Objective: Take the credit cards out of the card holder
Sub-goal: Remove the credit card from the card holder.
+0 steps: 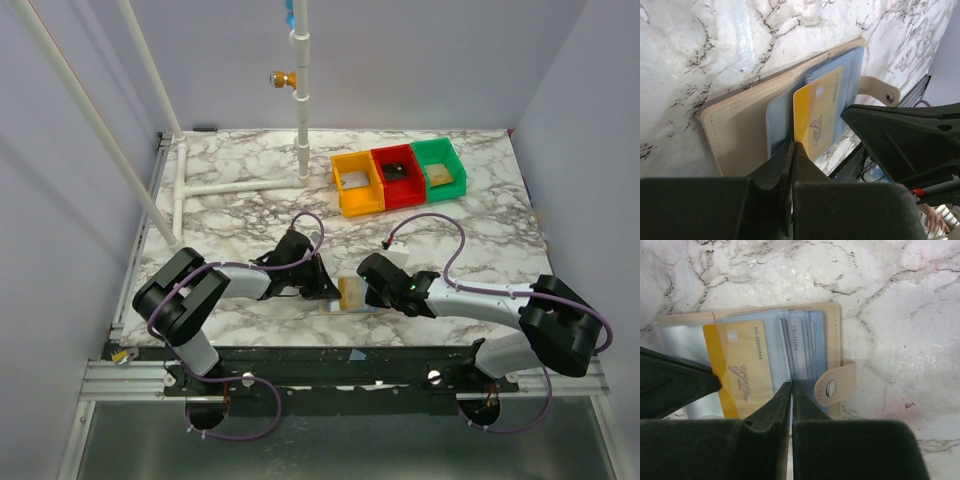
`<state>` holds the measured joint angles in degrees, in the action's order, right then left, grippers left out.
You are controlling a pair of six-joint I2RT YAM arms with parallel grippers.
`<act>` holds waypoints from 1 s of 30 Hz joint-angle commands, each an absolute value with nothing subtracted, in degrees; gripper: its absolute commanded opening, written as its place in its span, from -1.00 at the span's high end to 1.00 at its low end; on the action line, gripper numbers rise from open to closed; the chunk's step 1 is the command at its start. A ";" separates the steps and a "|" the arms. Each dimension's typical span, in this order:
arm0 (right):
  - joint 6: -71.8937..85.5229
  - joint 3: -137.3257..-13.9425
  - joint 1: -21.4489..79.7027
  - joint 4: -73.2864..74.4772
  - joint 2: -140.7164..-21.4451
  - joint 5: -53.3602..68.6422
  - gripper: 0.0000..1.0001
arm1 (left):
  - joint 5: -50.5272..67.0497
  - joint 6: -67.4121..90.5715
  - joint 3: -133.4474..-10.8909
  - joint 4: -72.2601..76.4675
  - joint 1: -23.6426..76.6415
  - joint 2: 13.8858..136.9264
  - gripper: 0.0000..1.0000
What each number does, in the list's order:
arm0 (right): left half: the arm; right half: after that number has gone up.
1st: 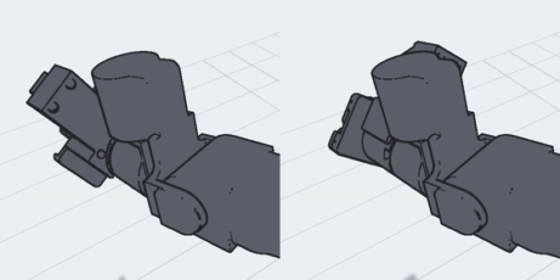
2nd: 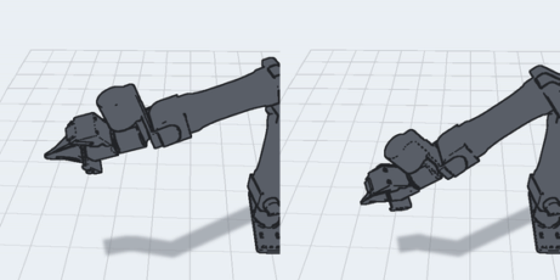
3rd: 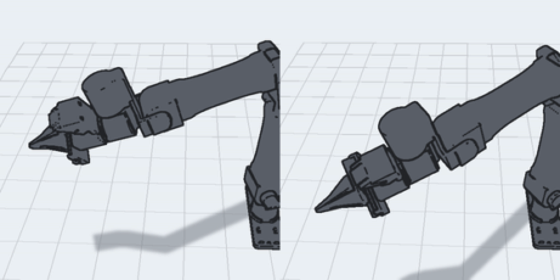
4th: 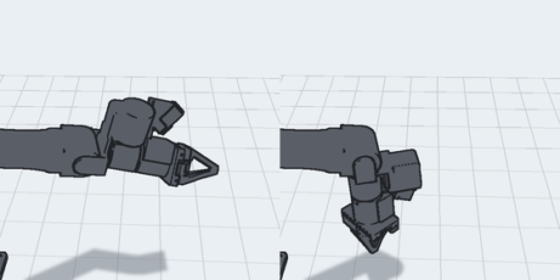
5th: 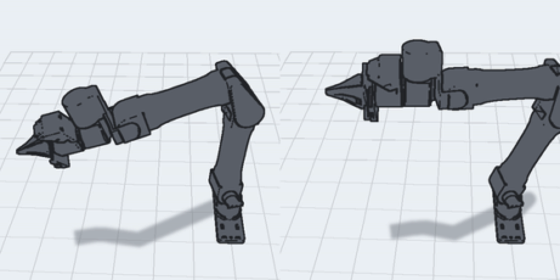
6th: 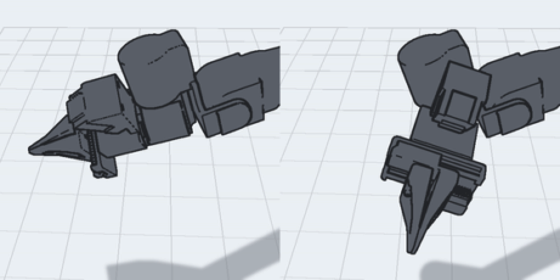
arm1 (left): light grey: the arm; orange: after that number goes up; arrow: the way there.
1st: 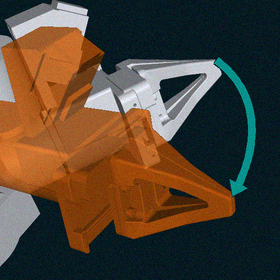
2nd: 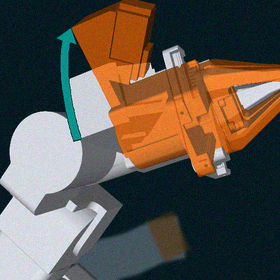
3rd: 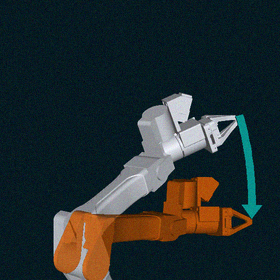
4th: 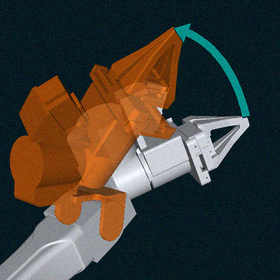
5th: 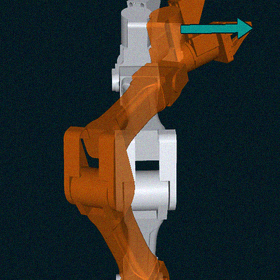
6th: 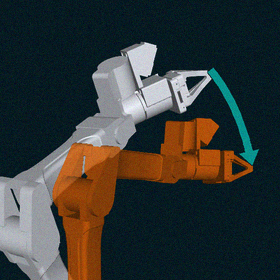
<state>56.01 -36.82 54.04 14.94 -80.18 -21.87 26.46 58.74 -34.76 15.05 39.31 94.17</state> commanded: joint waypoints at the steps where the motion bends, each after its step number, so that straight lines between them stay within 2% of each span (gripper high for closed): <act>1: 56.27 -33.28 54.08 21.62 -83.33 -23.37 0.88 | 25.47 57.14 -34.02 13.63 38.54 92.20 1.00; 30: 55.83 -34.65 54.06 21.80 -80.86 -23.17 0.89 | 24.65 51.88 -32.56 7.41 35.68 83.64 1.00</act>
